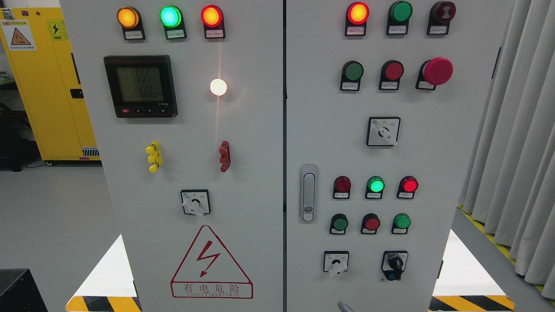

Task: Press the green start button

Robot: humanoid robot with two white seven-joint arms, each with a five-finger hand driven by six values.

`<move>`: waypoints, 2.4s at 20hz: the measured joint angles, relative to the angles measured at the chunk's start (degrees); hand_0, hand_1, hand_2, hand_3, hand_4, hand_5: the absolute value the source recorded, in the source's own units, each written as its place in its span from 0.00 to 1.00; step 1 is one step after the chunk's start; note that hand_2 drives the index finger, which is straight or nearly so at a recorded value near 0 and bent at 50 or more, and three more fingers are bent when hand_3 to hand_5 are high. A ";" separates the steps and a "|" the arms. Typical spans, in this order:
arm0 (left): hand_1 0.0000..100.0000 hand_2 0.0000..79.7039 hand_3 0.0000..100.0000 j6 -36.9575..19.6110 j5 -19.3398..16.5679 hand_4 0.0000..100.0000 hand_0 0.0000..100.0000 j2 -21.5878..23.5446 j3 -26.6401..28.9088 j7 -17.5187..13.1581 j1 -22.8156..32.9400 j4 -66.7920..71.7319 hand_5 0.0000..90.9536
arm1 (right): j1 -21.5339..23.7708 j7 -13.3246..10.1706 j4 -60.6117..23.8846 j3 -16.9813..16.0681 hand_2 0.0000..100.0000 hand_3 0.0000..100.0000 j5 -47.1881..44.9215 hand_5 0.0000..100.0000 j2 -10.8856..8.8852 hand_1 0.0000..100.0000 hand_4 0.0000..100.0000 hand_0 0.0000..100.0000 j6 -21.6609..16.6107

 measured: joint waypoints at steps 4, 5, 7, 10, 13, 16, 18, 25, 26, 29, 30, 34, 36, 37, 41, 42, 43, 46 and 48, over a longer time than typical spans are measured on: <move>0.56 0.00 0.00 0.00 0.00 0.00 0.12 0.00 0.00 0.00 0.00 0.00 0.00 | 0.03 -0.11 -0.06 0.00 0.00 0.09 0.00 0.07 0.00 0.50 0.11 0.33 0.00; 0.56 0.00 0.00 0.00 0.00 0.00 0.12 0.00 0.00 0.00 0.00 0.00 0.00 | 0.02 -0.17 -0.08 0.00 0.00 0.09 0.01 0.08 0.00 0.50 0.11 0.33 0.00; 0.56 0.00 0.00 0.00 0.00 0.00 0.12 0.00 0.00 0.00 0.00 0.00 0.00 | -0.06 -0.19 -0.10 -0.02 0.00 0.11 0.30 0.09 0.00 0.51 0.13 0.32 0.00; 0.56 0.00 0.00 0.00 0.00 0.00 0.12 0.00 0.00 0.00 0.00 0.00 0.00 | -0.38 -0.19 -0.12 -0.44 0.00 0.31 3.62 0.29 0.00 0.64 0.41 0.30 -0.04; 0.56 0.00 0.00 0.00 0.00 0.00 0.12 0.00 0.00 0.00 0.00 0.00 0.00 | -0.99 -0.10 -0.22 -1.60 0.00 0.51 10.72 0.57 0.00 0.72 0.64 0.34 -0.60; 0.56 0.00 0.00 0.00 0.00 0.00 0.12 0.00 0.00 0.00 0.00 0.00 0.00 | -2.11 -2.27 -0.55 -3.21 0.00 0.81 20.24 0.88 0.08 0.79 0.89 0.41 -0.87; 0.56 0.00 0.00 0.00 0.00 0.00 0.12 0.00 0.00 0.00 0.00 0.00 0.00 | -3.17 -2.95 -0.91 -4.41 0.00 0.88 27.51 0.94 0.41 0.83 0.95 0.48 -0.89; 0.56 0.00 0.00 0.00 0.00 0.00 0.12 0.00 0.00 0.00 0.00 0.00 0.00 | -8.10 -3.21 -1.86 -8.07 0.00 0.90 47.96 1.00 1.28 0.86 1.00 0.46 -0.60; 0.56 0.00 0.00 0.00 0.00 0.00 0.12 0.00 0.00 0.00 0.00 0.00 0.00 | -8.76 -3.28 -1.91 -8.42 0.00 0.90 50.07 1.00 1.34 0.87 1.00 0.45 -0.45; 0.56 0.00 0.00 0.00 0.00 0.00 0.12 0.00 0.00 0.00 0.00 0.01 0.00 | -11.03 -2.52 -2.08 -9.54 0.01 0.90 55.11 1.00 1.55 0.88 1.00 0.44 0.28; 0.56 0.00 0.00 0.00 0.00 0.00 0.12 0.00 0.00 0.00 0.00 0.01 0.00 | -11.71 -1.75 -2.10 -9.91 0.01 0.90 56.57 1.00 1.62 0.87 1.00 0.44 0.69; 0.56 0.00 0.00 0.00 0.00 0.00 0.12 0.00 0.00 0.00 0.00 0.00 0.00 | -14.31 -0.56 -1.90 -11.06 0.01 0.90 60.25 1.00 1.74 0.87 1.00 0.44 1.97; 0.56 0.00 0.00 0.00 0.00 0.00 0.12 0.00 0.00 0.00 0.00 0.00 0.00 | -15.60 -0.27 -1.64 -11.75 0.01 0.91 61.38 1.00 1.73 0.87 1.00 0.43 2.48; 0.56 0.00 0.00 0.00 0.00 0.00 0.12 0.00 0.00 0.00 0.00 0.00 0.00 | -16.30 -0.22 -1.46 -12.17 0.01 0.91 61.82 1.00 1.56 0.87 1.00 0.43 3.02; 0.56 0.00 0.00 0.00 0.00 0.00 0.12 0.00 0.00 0.00 0.00 0.00 0.00 | -18.31 -0.09 -0.80 -13.27 0.01 0.91 63.05 1.00 1.09 0.86 1.00 0.42 4.32; 0.56 0.00 0.00 0.00 0.00 0.00 0.12 0.00 0.00 0.00 0.00 0.01 0.00 | -18.71 -0.04 -0.62 -13.50 0.01 0.91 63.25 1.00 0.99 0.86 1.00 0.43 4.48; 0.56 0.00 0.00 0.00 0.00 0.00 0.12 0.00 0.00 0.00 0.00 0.00 0.00 | -19.05 -0.02 -0.45 -13.63 0.01 0.91 63.38 1.00 0.90 0.86 1.00 0.43 4.64; 0.56 0.00 0.00 0.00 0.00 0.00 0.12 0.00 0.00 0.00 0.00 0.00 0.00 | -19.77 0.01 0.01 -13.62 0.02 0.91 63.76 1.00 0.68 0.86 1.00 0.43 4.76; 0.56 0.00 0.00 0.00 0.00 0.00 0.12 0.00 0.00 0.00 -0.01 0.00 0.00 | -20.07 0.07 0.26 -13.59 0.01 0.91 63.91 1.00 0.57 0.85 1.00 0.43 4.85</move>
